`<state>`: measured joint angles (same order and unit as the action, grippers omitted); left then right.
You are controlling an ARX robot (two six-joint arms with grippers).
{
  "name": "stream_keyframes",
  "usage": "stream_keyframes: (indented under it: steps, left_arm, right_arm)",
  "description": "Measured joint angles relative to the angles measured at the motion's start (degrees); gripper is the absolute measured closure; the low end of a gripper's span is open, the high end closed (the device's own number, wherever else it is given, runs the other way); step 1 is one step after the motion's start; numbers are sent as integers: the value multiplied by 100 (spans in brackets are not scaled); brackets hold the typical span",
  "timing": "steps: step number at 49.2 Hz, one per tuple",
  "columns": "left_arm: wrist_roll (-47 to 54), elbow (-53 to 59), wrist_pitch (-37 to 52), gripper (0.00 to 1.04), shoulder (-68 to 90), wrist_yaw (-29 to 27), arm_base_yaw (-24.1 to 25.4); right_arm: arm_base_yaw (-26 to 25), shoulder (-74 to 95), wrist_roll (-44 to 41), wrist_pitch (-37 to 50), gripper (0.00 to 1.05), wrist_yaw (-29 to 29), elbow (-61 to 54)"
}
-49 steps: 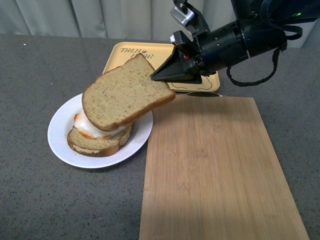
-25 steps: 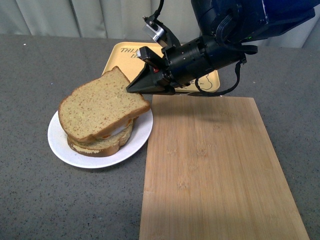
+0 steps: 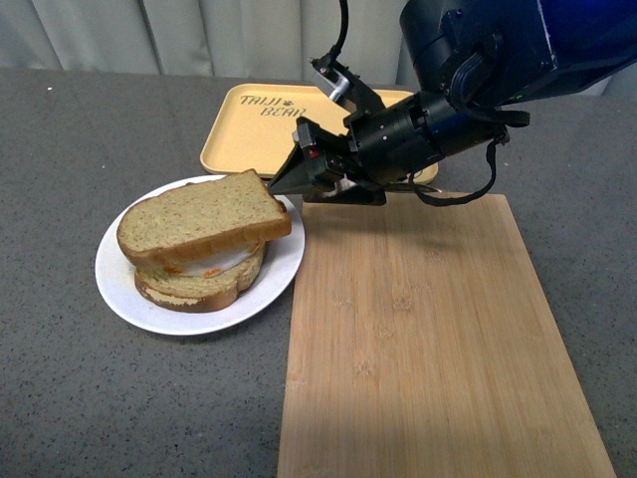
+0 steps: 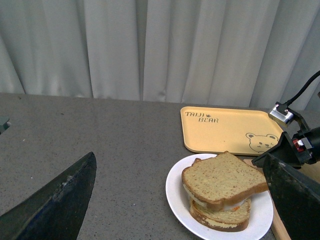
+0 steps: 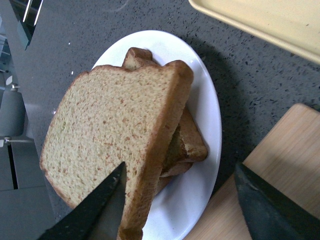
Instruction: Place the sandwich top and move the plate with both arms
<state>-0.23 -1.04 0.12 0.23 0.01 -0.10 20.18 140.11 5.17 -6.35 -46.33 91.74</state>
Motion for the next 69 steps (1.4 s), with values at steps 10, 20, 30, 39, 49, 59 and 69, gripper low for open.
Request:
stream_keyframes:
  steps: [10,20,30,39,49,59,69]
  left_arm:
    - [0,0,0,7,0,4,2]
    - [0,0,0,7,-4,-9,0]
    - [0,0,0,7,-4,2,2]
    - [0,0,0,7,-4,-2,0]
    - [0,0,0,7,-4,0,0]
    - [0,0,0,7,-4,-2,0]
    - [0,0,0,7,-4,0,2]
  right_arm:
    - [133,-420,-348,3976,57,4409,-1961]
    - [-269,-1705,-481,8059,87,6280,-4472]
    - [-761,-3036,-507,8581,104,5954,-6113]
    - [-1036,-4168,-518,8544,104,5552,-7300]
    - [-1314,-5097,-516,8225,104,5362,-7984]
    - [-1467,-6006,-516,7768,104,5167,-8437]
    - [-1683,-6957,-516,7123,104,4903,-8747]
